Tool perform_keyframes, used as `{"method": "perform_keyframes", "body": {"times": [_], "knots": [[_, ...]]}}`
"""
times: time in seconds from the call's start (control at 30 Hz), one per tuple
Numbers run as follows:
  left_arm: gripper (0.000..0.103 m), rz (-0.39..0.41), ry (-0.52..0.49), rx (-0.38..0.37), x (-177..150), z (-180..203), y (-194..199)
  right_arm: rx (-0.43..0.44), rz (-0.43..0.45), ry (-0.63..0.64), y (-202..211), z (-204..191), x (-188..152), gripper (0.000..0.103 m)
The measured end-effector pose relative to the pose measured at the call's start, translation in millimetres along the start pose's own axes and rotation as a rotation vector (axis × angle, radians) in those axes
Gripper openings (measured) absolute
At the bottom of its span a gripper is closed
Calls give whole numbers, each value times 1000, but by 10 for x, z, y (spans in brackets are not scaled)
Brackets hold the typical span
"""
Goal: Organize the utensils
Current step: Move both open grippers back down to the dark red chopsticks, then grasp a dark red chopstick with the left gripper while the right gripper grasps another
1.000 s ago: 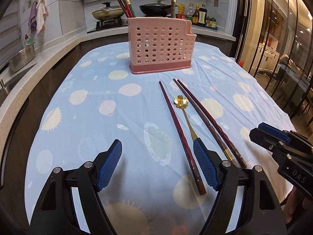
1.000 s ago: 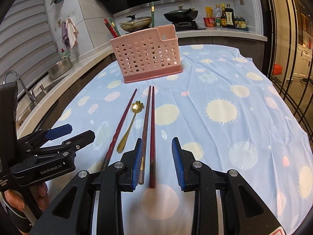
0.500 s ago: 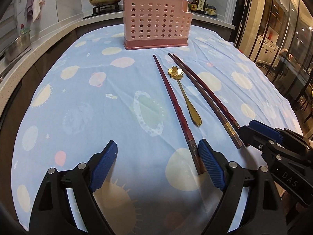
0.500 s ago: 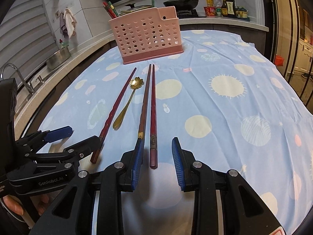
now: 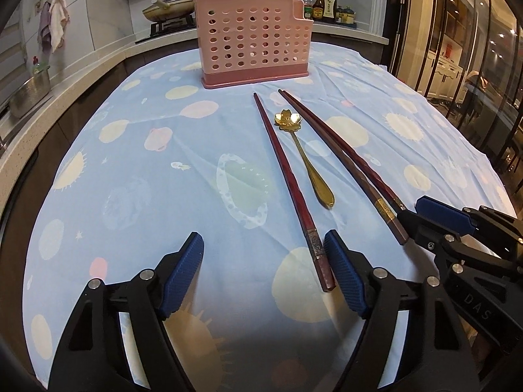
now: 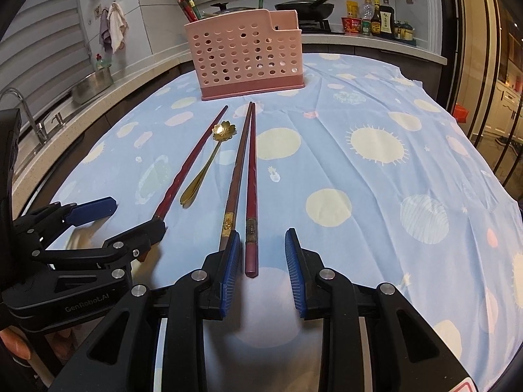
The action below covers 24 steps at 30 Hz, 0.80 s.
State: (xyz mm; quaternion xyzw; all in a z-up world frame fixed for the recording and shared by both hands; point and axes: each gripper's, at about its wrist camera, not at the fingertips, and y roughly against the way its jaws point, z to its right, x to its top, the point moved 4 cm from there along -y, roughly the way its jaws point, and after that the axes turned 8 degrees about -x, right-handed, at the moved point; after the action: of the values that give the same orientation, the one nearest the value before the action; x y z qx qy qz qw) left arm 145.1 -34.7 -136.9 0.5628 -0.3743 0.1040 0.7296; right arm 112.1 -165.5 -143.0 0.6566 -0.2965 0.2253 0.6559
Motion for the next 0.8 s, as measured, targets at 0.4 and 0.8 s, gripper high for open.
{"method": "perform_keyframes", "body": {"times": [0.4,0.8], "knots": [[26,3,-8,-44,21,43,33,-1,6,15,10,-18,-8,7],[7,7,49,-103,67,-51,148,18,35,-9,169,33,61,7]]}}
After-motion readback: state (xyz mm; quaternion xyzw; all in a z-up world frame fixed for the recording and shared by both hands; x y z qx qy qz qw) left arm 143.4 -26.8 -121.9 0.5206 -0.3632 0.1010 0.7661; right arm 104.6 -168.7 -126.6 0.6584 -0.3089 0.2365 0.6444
